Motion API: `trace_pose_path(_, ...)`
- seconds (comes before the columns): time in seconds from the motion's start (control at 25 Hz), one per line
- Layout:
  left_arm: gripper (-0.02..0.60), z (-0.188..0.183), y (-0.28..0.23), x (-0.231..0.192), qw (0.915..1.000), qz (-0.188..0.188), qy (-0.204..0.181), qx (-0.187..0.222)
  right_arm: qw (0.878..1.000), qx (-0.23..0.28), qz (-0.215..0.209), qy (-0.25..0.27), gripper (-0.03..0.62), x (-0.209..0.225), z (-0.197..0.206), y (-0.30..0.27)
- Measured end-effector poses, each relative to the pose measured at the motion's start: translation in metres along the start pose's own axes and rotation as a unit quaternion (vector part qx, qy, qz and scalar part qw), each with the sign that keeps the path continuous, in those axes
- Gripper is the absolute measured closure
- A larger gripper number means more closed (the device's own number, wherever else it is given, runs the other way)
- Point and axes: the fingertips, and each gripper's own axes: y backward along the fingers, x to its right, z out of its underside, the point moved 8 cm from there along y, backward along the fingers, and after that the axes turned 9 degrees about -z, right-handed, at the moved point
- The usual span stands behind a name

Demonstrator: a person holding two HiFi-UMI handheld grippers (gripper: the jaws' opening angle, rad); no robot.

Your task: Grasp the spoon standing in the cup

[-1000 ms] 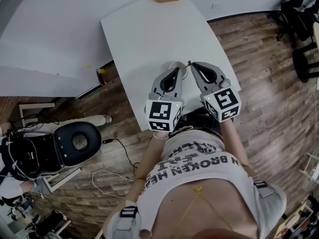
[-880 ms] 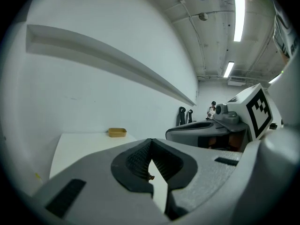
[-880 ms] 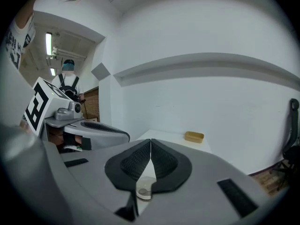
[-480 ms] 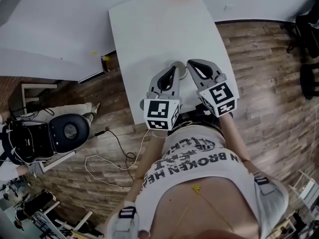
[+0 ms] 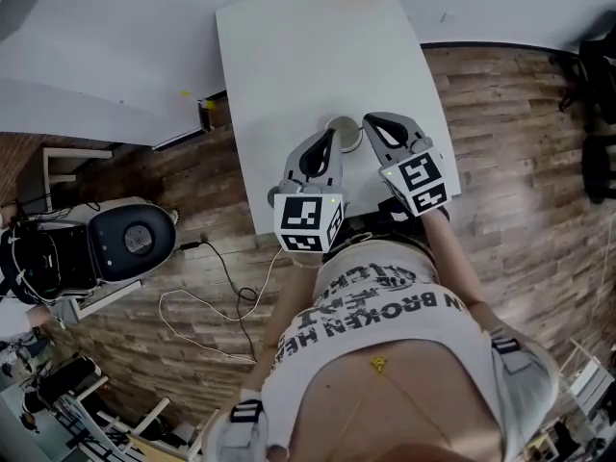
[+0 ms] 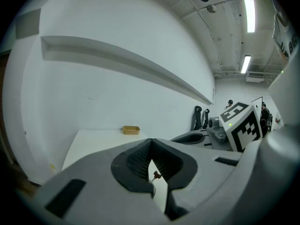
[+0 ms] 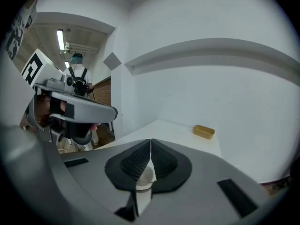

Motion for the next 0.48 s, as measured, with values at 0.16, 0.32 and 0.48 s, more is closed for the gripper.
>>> trace_pose_path(0.16, 0.586, 0.001, 0.003, 0.002, 0.9999, -0.010, 0.002, -0.002, 1.000, -0.020, -0.001, 0.013, 0.586, 0.006, 0.011, -0.005)
trace_pose_path(0.32, 0.586, 0.004, 0.007, 0.002, 0.9997, -0.021, 0.006, -0.006, 0.999, -0.040, -0.004, 0.021, 0.586, 0.011, 0.023, -0.012)
trace_pose_path(0.48, 0.586, 0.009, 0.010, 0.001, 0.9993, -0.033, 0.011, -0.011, 0.998, -0.058, -0.010, 0.019, 0.586, 0.017, 0.036, -0.017)
